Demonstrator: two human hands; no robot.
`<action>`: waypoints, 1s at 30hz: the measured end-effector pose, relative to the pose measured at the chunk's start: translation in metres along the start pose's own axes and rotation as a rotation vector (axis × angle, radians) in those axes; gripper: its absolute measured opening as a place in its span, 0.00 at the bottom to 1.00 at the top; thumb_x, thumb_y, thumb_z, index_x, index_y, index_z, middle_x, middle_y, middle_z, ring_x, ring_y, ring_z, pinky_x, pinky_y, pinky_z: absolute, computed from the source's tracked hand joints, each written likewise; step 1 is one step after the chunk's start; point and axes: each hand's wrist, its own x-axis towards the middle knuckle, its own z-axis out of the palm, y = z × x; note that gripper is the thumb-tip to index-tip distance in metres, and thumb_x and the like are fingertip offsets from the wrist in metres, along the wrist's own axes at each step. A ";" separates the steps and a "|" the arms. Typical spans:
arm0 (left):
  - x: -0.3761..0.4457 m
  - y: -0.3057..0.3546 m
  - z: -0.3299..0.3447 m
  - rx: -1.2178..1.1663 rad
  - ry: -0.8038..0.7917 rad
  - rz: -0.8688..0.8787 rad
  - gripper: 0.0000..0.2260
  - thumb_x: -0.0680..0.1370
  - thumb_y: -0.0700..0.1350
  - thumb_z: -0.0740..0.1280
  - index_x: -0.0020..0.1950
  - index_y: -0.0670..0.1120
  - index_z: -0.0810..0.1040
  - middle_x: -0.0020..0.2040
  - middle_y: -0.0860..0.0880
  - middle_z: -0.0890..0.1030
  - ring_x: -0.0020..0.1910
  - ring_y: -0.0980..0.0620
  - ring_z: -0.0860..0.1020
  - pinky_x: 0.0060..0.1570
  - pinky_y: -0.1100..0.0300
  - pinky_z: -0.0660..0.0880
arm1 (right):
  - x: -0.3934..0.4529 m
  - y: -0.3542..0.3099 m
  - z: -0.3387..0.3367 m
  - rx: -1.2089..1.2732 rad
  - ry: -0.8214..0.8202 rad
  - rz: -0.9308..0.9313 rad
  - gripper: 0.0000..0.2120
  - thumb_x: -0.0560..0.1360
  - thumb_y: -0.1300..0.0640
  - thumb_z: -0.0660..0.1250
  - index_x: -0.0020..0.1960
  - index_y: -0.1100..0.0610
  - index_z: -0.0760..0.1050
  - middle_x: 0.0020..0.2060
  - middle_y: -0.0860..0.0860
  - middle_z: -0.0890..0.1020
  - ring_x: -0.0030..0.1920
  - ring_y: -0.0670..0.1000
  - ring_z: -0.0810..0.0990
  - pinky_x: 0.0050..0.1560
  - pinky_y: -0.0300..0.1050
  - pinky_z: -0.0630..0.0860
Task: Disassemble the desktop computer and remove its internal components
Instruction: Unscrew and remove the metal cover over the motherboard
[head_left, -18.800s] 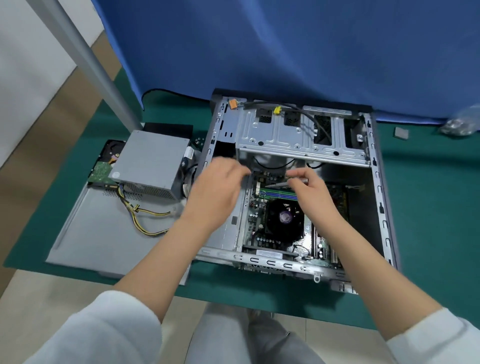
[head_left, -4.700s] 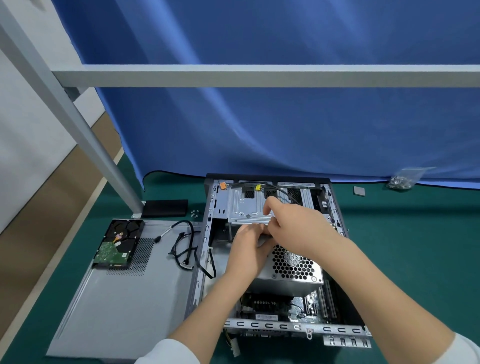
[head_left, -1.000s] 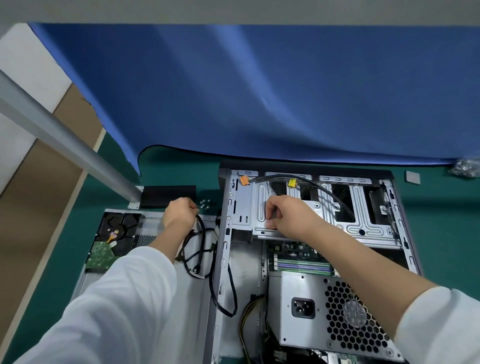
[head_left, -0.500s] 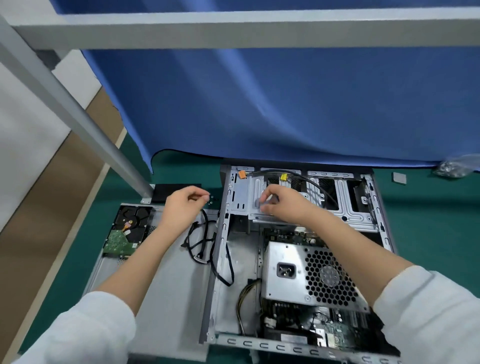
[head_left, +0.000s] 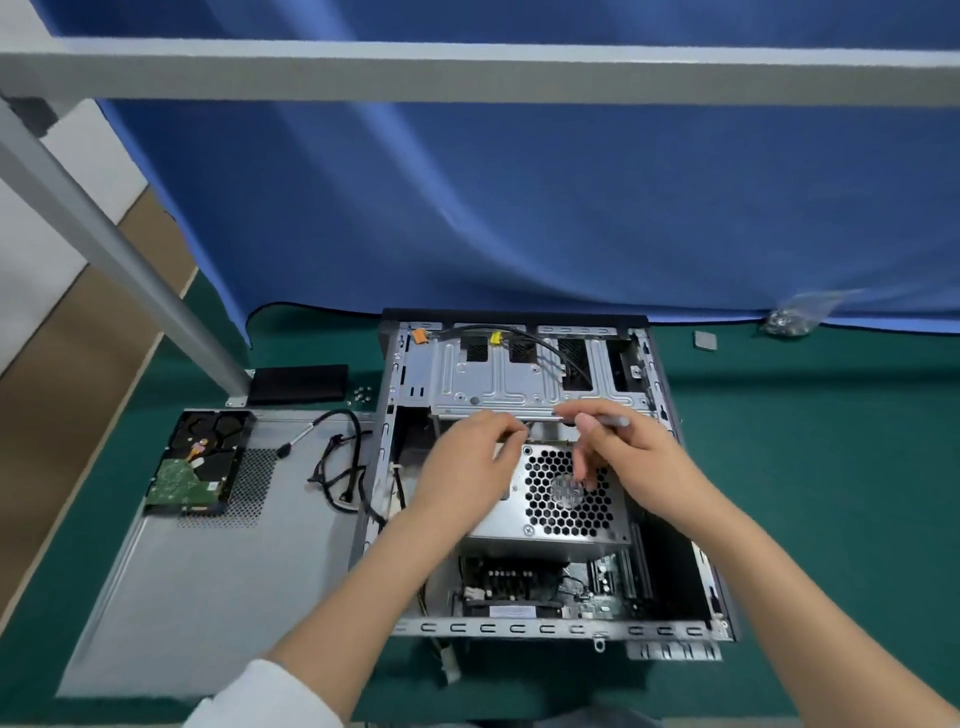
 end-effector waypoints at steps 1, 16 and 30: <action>-0.002 0.005 0.005 0.102 0.023 0.023 0.11 0.81 0.51 0.58 0.54 0.52 0.79 0.49 0.56 0.79 0.48 0.56 0.76 0.55 0.59 0.67 | -0.003 0.002 -0.001 0.017 0.049 -0.009 0.10 0.80 0.55 0.59 0.57 0.52 0.77 0.28 0.51 0.79 0.31 0.49 0.77 0.37 0.40 0.75; -0.009 0.038 0.037 0.417 0.112 0.087 0.18 0.82 0.53 0.51 0.52 0.49 0.79 0.46 0.52 0.81 0.45 0.49 0.75 0.50 0.54 0.65 | -0.027 0.010 -0.025 -0.446 0.368 -0.012 0.17 0.79 0.44 0.55 0.37 0.49 0.73 0.34 0.39 0.81 0.33 0.39 0.76 0.35 0.31 0.67; -0.006 0.044 0.038 0.464 0.120 0.046 0.17 0.82 0.53 0.51 0.47 0.49 0.78 0.41 0.52 0.80 0.43 0.49 0.74 0.48 0.54 0.65 | -0.031 0.008 -0.022 -0.532 0.341 0.020 0.14 0.79 0.44 0.54 0.41 0.48 0.71 0.34 0.35 0.80 0.33 0.38 0.76 0.33 0.38 0.65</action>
